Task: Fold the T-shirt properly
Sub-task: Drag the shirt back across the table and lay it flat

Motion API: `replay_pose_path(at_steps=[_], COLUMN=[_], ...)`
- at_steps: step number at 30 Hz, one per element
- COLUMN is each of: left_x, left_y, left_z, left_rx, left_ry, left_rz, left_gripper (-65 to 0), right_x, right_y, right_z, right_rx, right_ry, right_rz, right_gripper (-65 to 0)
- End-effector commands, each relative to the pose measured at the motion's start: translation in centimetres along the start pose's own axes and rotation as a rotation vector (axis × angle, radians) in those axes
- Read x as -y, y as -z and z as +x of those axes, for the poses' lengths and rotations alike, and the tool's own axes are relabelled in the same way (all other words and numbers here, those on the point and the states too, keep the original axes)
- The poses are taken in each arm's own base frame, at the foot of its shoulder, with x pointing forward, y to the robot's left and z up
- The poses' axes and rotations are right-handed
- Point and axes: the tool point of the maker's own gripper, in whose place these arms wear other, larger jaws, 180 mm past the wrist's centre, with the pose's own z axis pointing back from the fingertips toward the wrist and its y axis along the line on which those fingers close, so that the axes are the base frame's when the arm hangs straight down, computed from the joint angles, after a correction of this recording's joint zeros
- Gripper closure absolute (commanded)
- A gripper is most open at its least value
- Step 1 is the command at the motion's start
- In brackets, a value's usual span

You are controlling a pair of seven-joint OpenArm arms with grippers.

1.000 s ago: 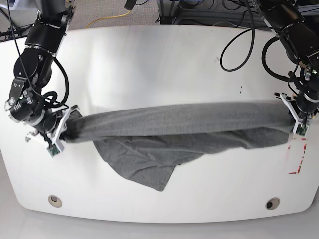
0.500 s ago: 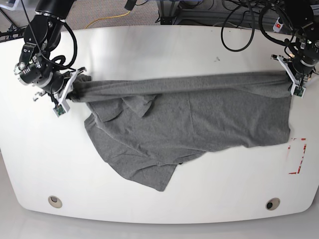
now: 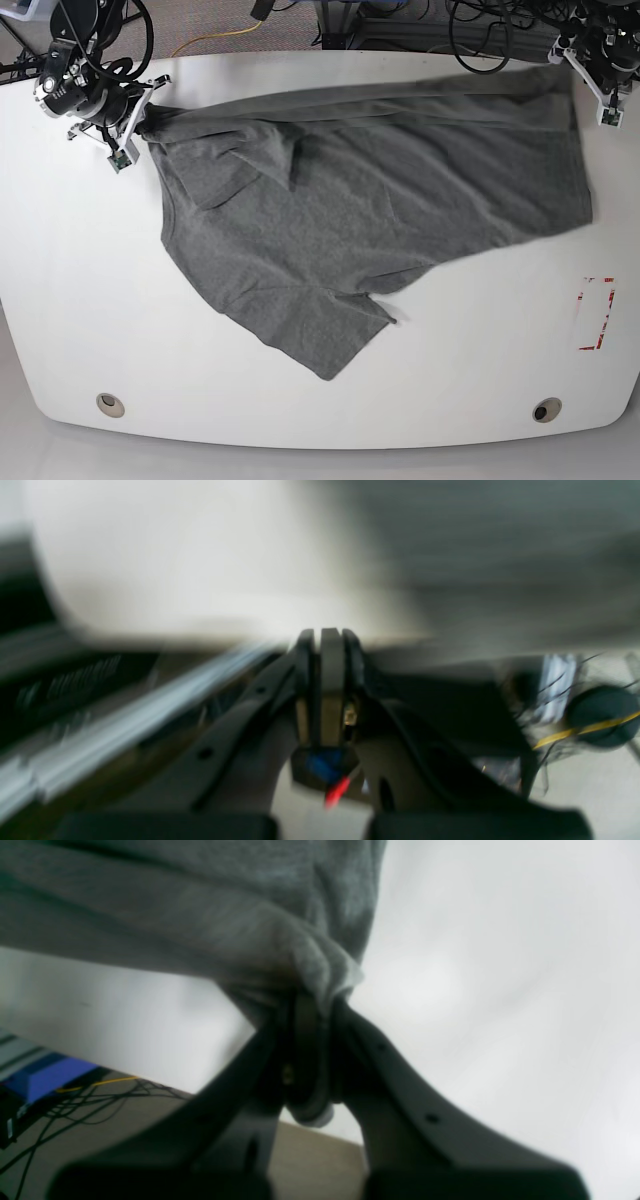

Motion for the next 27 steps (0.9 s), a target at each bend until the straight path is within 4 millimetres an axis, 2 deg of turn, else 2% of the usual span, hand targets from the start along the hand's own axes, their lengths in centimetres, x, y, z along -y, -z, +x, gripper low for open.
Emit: replay_pose_path(at_steps=[1, 11, 17, 18, 19, 23, 25, 27], left_x=[-0.6, -1.4, -1.2, -1.2, -1.2, -0.4, -0.1, 0.2], left_y=[-0.4, -0.7, -0.7, -0.7, -0.7, -0.3, -0.2, -0.1], left_z=[0.5, -0.5, -0.3, -0.2, -0.2, 1.5, 1.9, 2.2], left_rx=[0.025, 0.004, 0.012, 0.014, 0.015, 0.048, 0.057, 0.062], left_ry=[0.0, -0.01, -0.012, -0.013, -0.012, 0.004, 0.01, 0.018], left_rz=[0.018, 0.037, 0.031, 0.031, 0.03, 0.013, 0.005, -0.002], left_gripper=[0.0, 0.0, 0.0, 0.0, 0.0, 0.0, 0.0, 0.0], right_x=[0.8, 0.3, 0.2, 0.2, 0.2, 0.3, 1.0, 2.0], right_y=[-0.7, -0.5, -0.5, -0.5, -0.5, -0.5, -0.9, -1.5], right_z=[0.2, -0.1, 0.0, 0.0, 0.0, 0.0, -0.1, -0.1], right_rx=[0.009, 0.008, 0.009, 0.009, 0.01, 0.013, 0.018, 0.032], right_ry=[-0.013, 0.002, 0.003, 0.003, 0.005, 0.004, 0.024, 0.045], right_rz=[-0.026, -0.016, -0.014, -0.014, -0.014, -0.017, -0.037, -0.069], right_gripper=[0.0, 0.0, 0.0, -1.7, -4.6, -25.0, -37.3, -46.1])
